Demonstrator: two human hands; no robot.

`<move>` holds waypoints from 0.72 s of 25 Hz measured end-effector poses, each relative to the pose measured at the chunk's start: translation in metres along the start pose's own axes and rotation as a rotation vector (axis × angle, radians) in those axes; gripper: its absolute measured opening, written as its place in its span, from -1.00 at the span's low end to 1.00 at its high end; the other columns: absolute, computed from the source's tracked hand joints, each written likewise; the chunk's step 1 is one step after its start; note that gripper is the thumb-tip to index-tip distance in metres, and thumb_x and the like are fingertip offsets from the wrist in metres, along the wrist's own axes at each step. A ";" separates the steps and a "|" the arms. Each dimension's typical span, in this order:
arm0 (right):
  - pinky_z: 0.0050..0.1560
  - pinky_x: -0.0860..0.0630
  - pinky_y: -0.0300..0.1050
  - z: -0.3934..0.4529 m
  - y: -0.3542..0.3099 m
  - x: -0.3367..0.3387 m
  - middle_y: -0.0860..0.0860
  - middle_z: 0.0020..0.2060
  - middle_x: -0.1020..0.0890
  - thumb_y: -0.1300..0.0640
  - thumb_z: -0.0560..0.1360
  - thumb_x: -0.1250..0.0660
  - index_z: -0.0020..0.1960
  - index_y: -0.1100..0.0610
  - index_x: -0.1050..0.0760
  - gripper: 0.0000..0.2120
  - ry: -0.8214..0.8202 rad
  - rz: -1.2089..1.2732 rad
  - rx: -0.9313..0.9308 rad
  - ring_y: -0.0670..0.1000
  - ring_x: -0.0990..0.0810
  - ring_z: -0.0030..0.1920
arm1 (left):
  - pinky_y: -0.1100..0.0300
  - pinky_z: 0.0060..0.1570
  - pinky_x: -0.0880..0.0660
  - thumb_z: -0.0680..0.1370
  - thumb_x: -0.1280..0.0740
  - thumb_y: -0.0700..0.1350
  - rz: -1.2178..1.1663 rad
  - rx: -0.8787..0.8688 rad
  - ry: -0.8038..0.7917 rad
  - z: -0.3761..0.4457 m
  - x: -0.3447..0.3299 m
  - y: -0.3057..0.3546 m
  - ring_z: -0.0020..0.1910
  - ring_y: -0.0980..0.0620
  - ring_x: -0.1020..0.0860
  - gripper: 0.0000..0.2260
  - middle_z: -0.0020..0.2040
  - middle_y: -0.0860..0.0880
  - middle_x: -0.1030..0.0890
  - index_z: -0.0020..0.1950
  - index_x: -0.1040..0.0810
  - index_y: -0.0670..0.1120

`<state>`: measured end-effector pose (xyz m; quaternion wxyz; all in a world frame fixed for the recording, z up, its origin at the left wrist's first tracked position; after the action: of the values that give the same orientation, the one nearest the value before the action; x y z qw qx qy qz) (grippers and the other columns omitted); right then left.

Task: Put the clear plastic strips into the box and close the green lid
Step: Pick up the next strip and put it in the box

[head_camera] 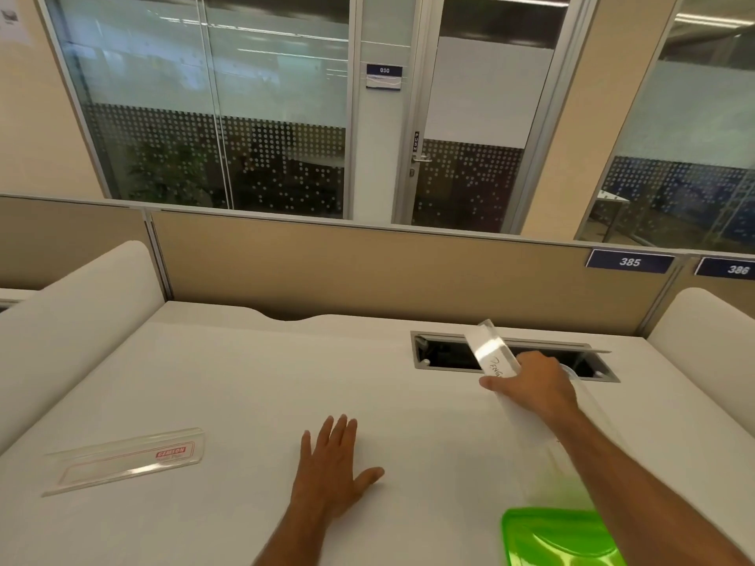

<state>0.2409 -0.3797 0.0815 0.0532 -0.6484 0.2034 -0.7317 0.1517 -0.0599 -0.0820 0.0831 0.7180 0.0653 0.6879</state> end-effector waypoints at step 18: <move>-0.10 -0.57 -0.02 0.007 0.080 -0.067 0.05 -0.14 -0.55 -0.22 0.38 -0.42 -0.03 0.13 -0.47 -0.56 -0.145 -0.084 -0.276 0.17 -0.60 -0.05 | -0.10 0.44 0.44 0.36 0.30 0.56 -0.002 0.052 0.085 0.017 -0.028 -0.003 0.57 0.07 0.25 -0.07 0.61 0.08 0.17 0.59 0.13 0.05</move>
<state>0.2429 -0.4315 -0.0092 -0.0526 -0.7086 0.2704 -0.6496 0.1674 -0.0638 -0.1110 0.0624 0.6900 0.0873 0.7159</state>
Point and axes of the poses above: each hand's wrist, its own z-axis towards the middle knuckle, its own x-axis out of the back of the hand, y = z × x, the point moved 5 cm from there along z, towards the middle knuckle
